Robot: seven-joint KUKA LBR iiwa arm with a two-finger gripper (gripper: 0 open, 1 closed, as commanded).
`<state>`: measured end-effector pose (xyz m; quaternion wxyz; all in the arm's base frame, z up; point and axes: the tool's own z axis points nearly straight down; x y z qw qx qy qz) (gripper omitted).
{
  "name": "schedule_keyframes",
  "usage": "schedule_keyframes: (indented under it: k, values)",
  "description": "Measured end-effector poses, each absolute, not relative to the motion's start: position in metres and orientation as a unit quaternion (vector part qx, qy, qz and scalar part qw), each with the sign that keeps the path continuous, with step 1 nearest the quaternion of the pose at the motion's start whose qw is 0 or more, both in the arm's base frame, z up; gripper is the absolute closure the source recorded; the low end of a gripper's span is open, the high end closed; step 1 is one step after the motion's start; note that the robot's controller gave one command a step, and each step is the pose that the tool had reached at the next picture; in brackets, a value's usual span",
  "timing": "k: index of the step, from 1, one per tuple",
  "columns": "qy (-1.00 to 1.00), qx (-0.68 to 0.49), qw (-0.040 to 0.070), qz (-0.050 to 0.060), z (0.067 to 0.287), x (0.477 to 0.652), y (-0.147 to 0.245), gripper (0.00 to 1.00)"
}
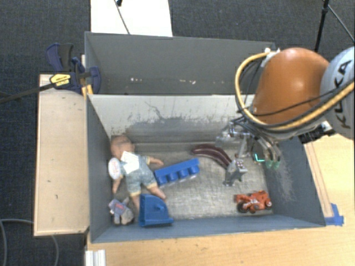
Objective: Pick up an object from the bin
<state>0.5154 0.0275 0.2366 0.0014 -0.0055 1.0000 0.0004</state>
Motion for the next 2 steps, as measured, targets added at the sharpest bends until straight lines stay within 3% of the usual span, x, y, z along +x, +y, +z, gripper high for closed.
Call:
schedule_keyframes:
  k: [1,2]
  values:
    - [1.000,-0.029,0.005,0.000,0.208,0.530,0.025,0.00]
    - [0.993,-0.117,0.001,0.000,0.085,0.536,0.009,1.00]
